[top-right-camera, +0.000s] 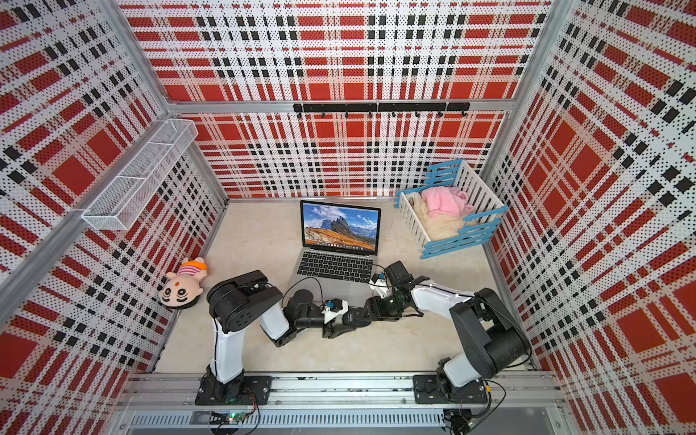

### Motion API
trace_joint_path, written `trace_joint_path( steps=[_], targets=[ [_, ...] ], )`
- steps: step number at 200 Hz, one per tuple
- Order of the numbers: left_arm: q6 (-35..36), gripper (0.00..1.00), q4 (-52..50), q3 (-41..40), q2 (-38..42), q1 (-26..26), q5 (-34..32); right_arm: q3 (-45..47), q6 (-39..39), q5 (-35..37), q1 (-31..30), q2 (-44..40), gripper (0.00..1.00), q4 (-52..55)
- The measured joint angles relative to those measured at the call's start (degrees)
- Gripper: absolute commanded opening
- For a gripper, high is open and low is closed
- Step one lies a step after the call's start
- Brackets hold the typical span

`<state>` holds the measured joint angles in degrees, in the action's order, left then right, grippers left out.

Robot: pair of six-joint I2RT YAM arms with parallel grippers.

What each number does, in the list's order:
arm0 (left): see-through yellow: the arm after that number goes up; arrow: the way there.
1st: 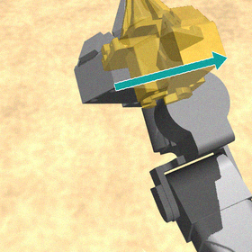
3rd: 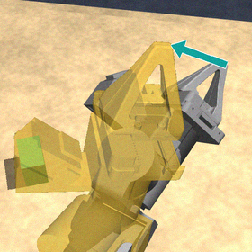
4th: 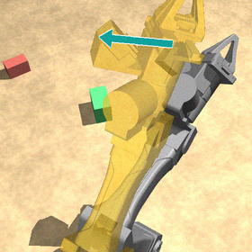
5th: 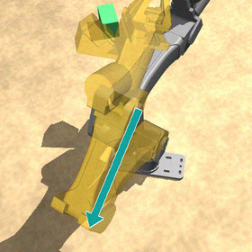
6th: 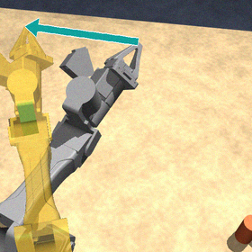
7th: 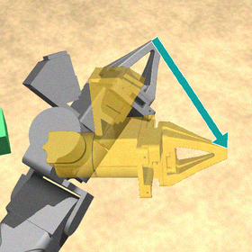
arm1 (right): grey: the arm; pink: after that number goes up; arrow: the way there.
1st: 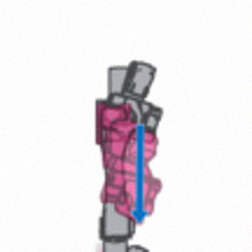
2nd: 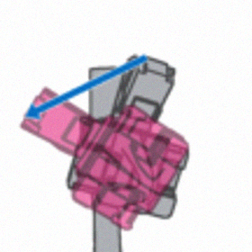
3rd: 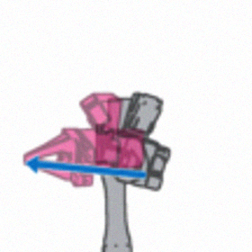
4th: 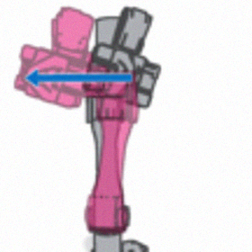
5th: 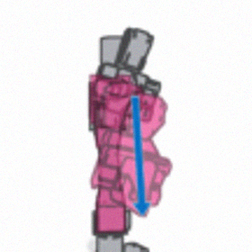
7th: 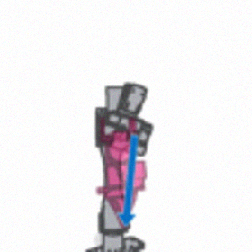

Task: Remove the wireless mouse receiver from the laptop
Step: Close the lid on the mouse.

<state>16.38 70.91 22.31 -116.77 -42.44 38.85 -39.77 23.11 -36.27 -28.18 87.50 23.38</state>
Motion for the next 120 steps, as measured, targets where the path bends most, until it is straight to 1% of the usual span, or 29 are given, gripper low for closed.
trace_joint_path(
  steps=[16, 50, 68, 120],
  targets=[
    [0.0, 0.36, 0.0, 0.0, 0.0, 0.0, 0.0, -0.5, -0.1, 0.7, -0.1, 0.5, 0.63, 0.3],
    [-0.1, 0.36, 0.2, 0.3, -0.3, 0.0, 0.0, -1.0, -0.5, 1.6, -0.2, 0.7, 0.55, 0.7],
    [-0.1, 0.36, 0.2, 0.4, -0.3, 0.0, 0.0, -1.1, -0.7, 1.6, -0.2, 0.7, 0.53, 0.7],
    [-0.2, 0.36, 0.4, 0.5, -0.5, 0.1, 0.2, -1.1, -0.8, 1.5, -0.2, 0.7, 0.53, 0.7]
  ],
)
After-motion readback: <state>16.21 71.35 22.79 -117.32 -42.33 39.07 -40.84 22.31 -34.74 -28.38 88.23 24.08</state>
